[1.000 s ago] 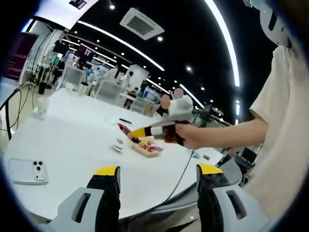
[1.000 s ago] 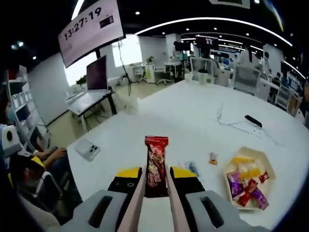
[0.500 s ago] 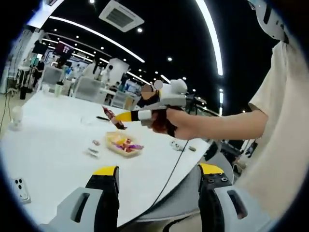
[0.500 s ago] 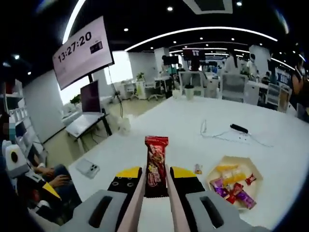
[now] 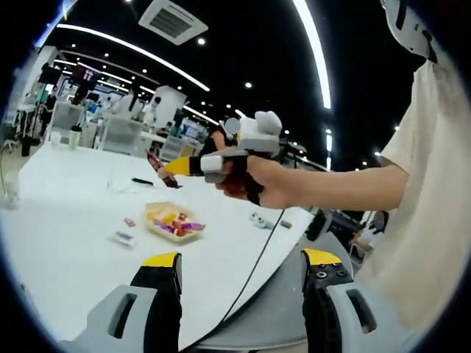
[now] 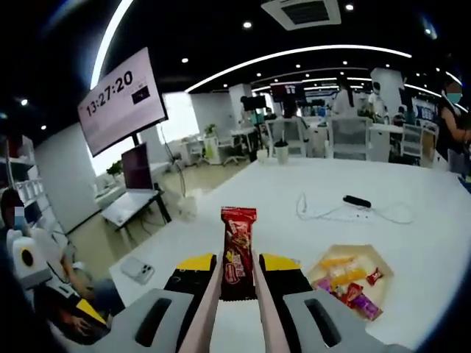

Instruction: Place the target food into the container with the food tongs after gripping and lifting it, then release it inside without dropping or visibly crushing the food.

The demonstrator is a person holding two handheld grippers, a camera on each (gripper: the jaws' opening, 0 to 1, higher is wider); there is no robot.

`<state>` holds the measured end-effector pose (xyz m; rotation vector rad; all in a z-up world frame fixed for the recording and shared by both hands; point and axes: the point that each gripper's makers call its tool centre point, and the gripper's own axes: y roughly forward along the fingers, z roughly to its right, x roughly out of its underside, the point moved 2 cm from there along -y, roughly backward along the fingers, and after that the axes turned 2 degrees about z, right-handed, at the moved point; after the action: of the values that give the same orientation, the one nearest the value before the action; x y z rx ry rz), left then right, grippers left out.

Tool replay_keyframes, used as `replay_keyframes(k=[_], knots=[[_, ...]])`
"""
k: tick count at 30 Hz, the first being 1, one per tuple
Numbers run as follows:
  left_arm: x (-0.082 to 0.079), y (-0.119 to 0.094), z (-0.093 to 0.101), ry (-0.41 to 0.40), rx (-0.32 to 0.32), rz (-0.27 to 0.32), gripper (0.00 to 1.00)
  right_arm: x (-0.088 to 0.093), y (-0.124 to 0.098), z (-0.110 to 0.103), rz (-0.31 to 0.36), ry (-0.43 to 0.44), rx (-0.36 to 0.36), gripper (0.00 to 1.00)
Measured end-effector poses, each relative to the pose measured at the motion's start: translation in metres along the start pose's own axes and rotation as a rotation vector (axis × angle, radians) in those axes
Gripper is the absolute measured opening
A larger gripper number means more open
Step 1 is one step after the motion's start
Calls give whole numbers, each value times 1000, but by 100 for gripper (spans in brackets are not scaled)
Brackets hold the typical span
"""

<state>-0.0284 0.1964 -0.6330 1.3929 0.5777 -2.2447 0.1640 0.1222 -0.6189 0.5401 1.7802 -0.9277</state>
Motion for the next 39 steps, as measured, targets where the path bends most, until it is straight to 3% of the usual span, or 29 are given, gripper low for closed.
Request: replay_keyframes(k=[7, 19, 22, 30, 39], knots=[[-2, -4, -1, 2, -19, 9, 65, -8, 0, 5, 18, -8, -5, 22], [-10, -7, -13, 21, -83, 53, 65, -15, -5, 37, 34, -3, 5, 22], [-8, -8, -12, 30, -99, 54, 65, -13, -9, 43, 20, -40, -1, 22], [3, -14, -8, 5, -150, 48, 65, -3, -23, 70, 18, -18, 29, 22], [1, -10, -11, -17, -187, 66, 65, -2, -30, 90, 16, -10, 56, 22]])
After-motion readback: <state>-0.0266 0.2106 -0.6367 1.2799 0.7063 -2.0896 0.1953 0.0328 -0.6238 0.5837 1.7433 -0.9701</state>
